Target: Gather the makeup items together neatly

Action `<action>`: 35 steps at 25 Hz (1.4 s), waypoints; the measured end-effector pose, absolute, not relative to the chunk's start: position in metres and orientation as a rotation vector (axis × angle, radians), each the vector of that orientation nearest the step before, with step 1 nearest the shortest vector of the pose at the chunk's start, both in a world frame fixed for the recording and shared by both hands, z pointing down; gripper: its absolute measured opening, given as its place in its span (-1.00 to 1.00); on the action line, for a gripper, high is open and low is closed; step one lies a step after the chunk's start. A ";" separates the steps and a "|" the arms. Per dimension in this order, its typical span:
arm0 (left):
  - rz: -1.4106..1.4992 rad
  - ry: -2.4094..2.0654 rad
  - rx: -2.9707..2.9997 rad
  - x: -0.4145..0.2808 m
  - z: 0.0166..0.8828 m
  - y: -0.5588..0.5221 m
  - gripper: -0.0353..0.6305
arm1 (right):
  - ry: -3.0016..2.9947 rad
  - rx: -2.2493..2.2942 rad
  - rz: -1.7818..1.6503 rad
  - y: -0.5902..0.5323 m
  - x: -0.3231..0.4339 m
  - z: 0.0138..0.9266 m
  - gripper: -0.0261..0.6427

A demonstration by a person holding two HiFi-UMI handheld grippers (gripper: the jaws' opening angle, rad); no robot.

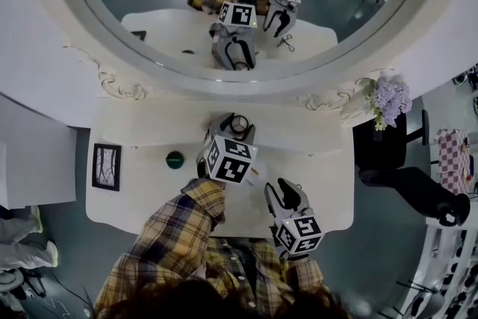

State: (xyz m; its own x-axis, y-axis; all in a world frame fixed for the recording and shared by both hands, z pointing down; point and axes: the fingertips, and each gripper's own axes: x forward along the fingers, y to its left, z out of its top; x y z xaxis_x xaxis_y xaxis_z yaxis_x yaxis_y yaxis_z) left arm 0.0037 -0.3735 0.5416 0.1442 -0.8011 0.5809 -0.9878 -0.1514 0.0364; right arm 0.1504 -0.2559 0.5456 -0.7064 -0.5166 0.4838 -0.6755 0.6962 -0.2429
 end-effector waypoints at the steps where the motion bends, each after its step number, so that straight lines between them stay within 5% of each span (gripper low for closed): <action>1: 0.602 -1.712 2.019 0.004 0.540 -0.373 -0.22 | -2.527 0.930 0.578 -0.255 0.150 0.545 -0.46; 10: 0.477 -1.666 2.112 0.020 0.514 -0.344 -0.21 | -2.542 0.944 0.549 -0.257 0.152 0.538 -0.44; 26: 0.440 -1.531 2.155 0.038 0.531 -0.241 -0.22 | -2.416 0.865 0.521 -0.249 0.173 0.563 0.24; 35: 0.448 -1.569 2.033 0.011 0.557 -0.201 -0.22 | -2.426 0.669 0.448 -0.240 0.125 0.575 0.25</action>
State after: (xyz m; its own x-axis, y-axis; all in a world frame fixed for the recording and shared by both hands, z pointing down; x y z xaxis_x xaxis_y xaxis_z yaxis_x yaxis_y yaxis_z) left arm 0.0109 -0.2011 0.5570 0.2711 -0.7857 0.5561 -0.9608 -0.1862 0.2055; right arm 0.1249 -0.2402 0.5746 -0.7079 -0.3585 0.6086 -0.5523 0.8180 -0.1605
